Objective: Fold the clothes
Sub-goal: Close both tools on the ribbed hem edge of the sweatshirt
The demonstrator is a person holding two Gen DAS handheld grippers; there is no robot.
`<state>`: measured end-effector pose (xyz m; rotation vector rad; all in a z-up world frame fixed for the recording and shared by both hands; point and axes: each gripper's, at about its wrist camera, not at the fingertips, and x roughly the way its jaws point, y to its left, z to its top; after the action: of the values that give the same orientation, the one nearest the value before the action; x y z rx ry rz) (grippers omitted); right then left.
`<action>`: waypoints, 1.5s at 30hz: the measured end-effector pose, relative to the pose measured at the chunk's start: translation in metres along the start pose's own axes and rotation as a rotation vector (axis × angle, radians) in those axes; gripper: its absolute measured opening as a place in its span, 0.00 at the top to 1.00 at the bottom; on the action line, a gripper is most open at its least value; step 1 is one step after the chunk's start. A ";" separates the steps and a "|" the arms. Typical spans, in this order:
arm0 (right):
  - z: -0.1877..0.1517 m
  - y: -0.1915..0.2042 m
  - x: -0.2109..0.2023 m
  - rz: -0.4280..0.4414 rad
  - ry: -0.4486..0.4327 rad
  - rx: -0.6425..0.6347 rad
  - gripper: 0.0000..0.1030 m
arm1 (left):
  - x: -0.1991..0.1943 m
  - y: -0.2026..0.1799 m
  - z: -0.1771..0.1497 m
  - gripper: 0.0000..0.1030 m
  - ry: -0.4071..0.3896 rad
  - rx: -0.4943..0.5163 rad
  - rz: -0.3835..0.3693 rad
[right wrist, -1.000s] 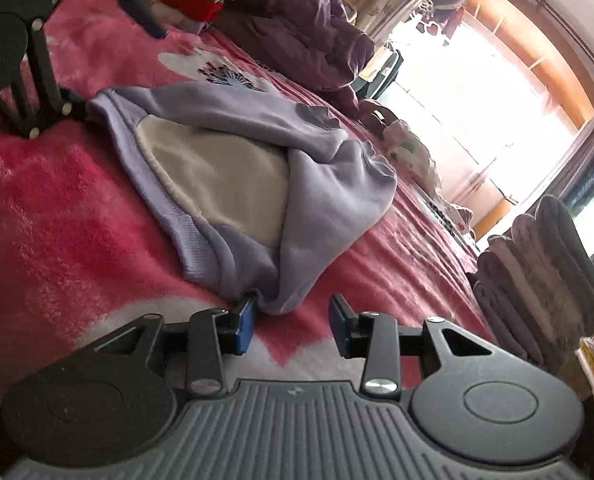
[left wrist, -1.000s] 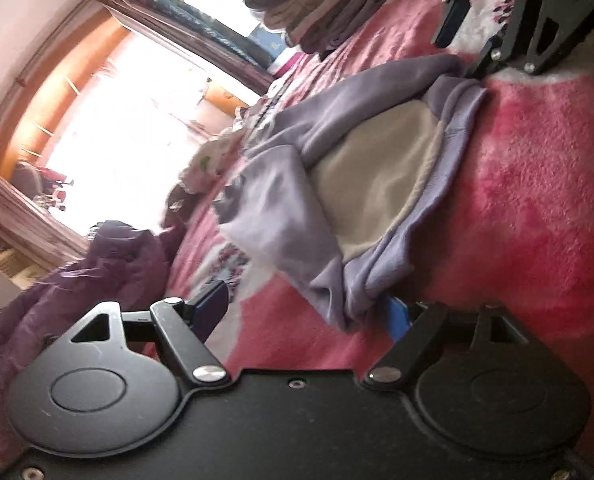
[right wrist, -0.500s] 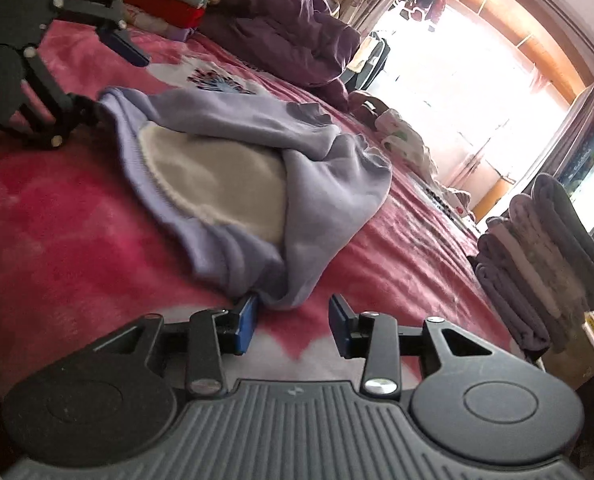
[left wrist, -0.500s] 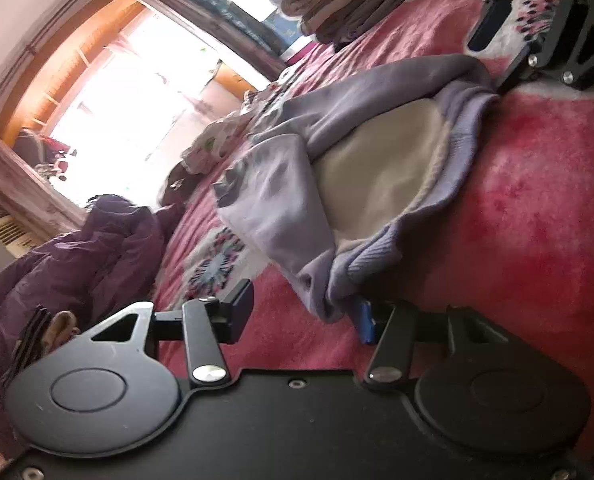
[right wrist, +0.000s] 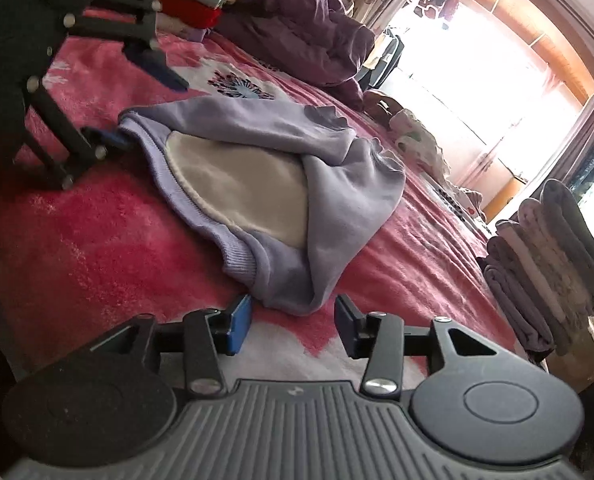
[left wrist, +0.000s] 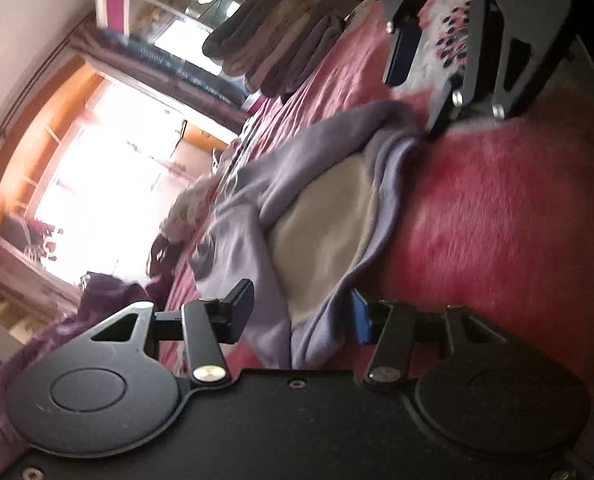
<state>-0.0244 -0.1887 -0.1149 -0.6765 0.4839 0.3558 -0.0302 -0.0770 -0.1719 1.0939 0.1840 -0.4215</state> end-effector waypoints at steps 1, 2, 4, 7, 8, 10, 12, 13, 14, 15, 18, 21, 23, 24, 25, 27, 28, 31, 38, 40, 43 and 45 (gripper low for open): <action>-0.001 0.000 -0.001 -0.002 -0.002 -0.001 0.54 | 0.002 -0.002 0.006 0.53 -0.010 0.009 -0.008; -0.001 0.000 -0.002 -0.002 -0.002 0.001 0.54 | 0.003 -0.004 0.011 0.54 -0.022 0.018 -0.020; -0.003 -0.002 -0.004 0.000 -0.002 0.018 0.52 | 0.008 -0.007 0.022 0.54 -0.045 0.029 -0.058; -0.007 -0.007 -0.008 -0.013 -0.005 0.034 0.42 | 0.012 -0.014 0.039 0.55 -0.067 0.046 -0.097; -0.008 -0.007 -0.009 -0.016 -0.005 0.035 0.40 | 0.013 -0.017 0.044 0.56 -0.076 0.054 -0.104; -0.010 -0.008 -0.011 -0.020 -0.007 0.037 0.40 | 0.016 -0.021 0.051 0.57 -0.087 0.060 -0.114; -0.012 -0.009 -0.012 -0.025 -0.009 0.040 0.40 | 0.020 -0.021 0.057 0.61 -0.086 0.055 -0.120; -0.013 -0.009 -0.013 -0.027 -0.011 0.038 0.40 | 0.022 -0.019 0.058 0.84 -0.081 0.041 -0.129; -0.014 -0.008 -0.013 -0.030 -0.014 0.032 0.40 | 0.023 -0.015 0.060 0.94 -0.078 0.013 -0.146; -0.014 -0.007 -0.013 -0.033 -0.018 0.025 0.40 | 0.022 -0.009 0.060 0.94 -0.079 -0.021 -0.165; -0.014 -0.001 -0.013 -0.057 -0.034 -0.022 0.40 | 0.020 0.009 0.062 0.94 -0.080 -0.147 -0.220; -0.014 0.006 -0.009 -0.076 -0.054 -0.088 0.40 | 0.022 0.018 0.061 0.94 -0.078 -0.224 -0.247; -0.012 0.007 -0.004 -0.078 -0.060 -0.112 0.40 | 0.022 0.012 0.063 0.94 -0.080 -0.197 -0.241; -0.011 0.006 -0.001 -0.076 -0.063 -0.117 0.42 | 0.019 0.007 0.063 0.94 -0.081 -0.182 -0.237; -0.011 0.005 0.002 -0.071 -0.066 -0.120 0.42 | 0.017 0.003 0.062 0.94 -0.081 -0.183 -0.238; -0.009 0.003 0.007 -0.060 -0.070 -0.125 0.51 | 0.017 0.003 0.061 0.94 -0.083 -0.202 -0.247; -0.008 0.002 0.010 -0.054 -0.069 -0.129 0.54 | 0.018 0.005 0.060 0.94 -0.086 -0.208 -0.246; -0.007 0.001 0.014 -0.058 -0.066 -0.118 0.81 | 0.016 0.005 0.057 0.94 -0.091 -0.197 -0.238; -0.009 0.009 0.016 -0.111 -0.092 -0.160 0.69 | 0.018 0.001 0.054 0.94 -0.097 -0.180 -0.230; -0.009 0.008 0.017 -0.101 -0.099 -0.167 0.69 | 0.017 0.000 0.053 0.93 -0.098 -0.178 -0.223; -0.008 0.004 0.018 -0.063 -0.101 -0.151 0.79 | 0.009 0.003 0.046 0.79 -0.086 -0.193 -0.250; -0.007 0.002 0.018 -0.055 -0.103 -0.133 0.90 | -0.002 0.009 0.038 0.67 -0.087 -0.192 -0.259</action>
<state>-0.0119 -0.1893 -0.1301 -0.7951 0.3454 0.3708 -0.0305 -0.1068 -0.1471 0.8638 0.2847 -0.6686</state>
